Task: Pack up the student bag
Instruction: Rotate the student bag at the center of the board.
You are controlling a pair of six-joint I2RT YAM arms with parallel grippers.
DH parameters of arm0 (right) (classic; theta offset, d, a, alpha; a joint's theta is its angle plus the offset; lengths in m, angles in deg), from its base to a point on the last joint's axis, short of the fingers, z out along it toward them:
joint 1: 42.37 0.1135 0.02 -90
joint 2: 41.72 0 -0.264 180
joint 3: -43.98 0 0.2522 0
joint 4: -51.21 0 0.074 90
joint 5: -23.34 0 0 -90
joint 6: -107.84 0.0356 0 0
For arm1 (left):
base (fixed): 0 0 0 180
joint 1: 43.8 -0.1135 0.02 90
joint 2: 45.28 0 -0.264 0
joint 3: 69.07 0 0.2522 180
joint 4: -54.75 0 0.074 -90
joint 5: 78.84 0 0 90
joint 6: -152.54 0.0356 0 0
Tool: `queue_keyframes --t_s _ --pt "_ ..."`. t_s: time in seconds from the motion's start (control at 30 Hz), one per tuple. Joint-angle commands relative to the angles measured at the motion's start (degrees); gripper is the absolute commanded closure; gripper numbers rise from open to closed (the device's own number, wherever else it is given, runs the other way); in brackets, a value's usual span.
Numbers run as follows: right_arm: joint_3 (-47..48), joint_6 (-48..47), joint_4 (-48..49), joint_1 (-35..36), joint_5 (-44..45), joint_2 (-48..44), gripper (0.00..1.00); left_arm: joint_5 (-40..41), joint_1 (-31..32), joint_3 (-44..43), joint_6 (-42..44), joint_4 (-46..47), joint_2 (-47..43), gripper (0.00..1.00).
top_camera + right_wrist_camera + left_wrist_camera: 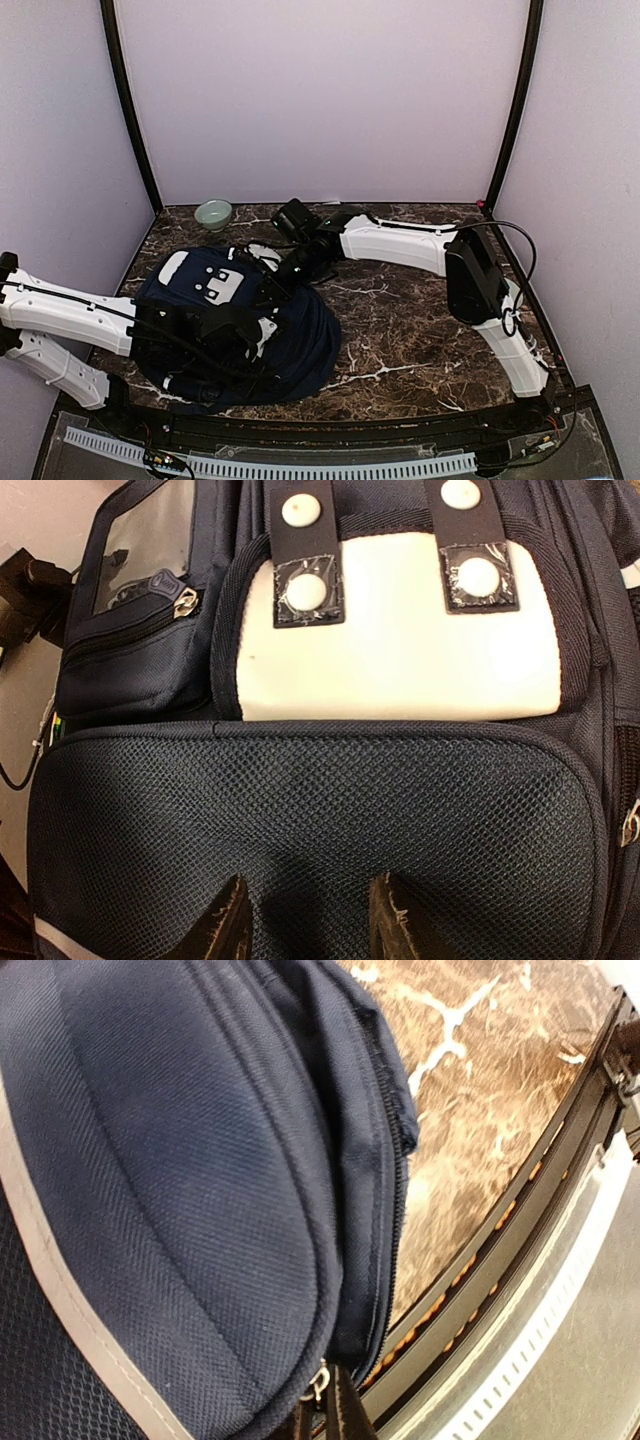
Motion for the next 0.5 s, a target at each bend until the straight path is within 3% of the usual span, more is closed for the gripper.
queue_keyframes --t_s 0.0,0.13,0.3,0.37,0.47 --pt "-0.1 0.7 -3.6 0.2 1.7 4.0 0.59 -0.9 1.1 -2.2 1.7 12.3 1.2 1.0" --pt "1.1 0.0 -5.2 -0.2 1.2 2.2 0.6 1.6 1.1 -5.2 2.8 13.7 5.6 1.0" --pt "-4.1 0.8 -3.1 -3.0 -0.1 -7.6 0.58 3.2 1.1 -9.7 5.9 11.2 10.1 0.98" --pt "-8.7 1.3 -1.1 -4.5 0.1 -13.2 0.56 3.1 1.1 -11.2 6.9 8.6 10.3 0.8" --pt "-17.7 2.4 3.0 -7.2 -0.2 -23.6 0.54 0.8 1.1 -13.4 8.3 3.8 9.1 0.65"
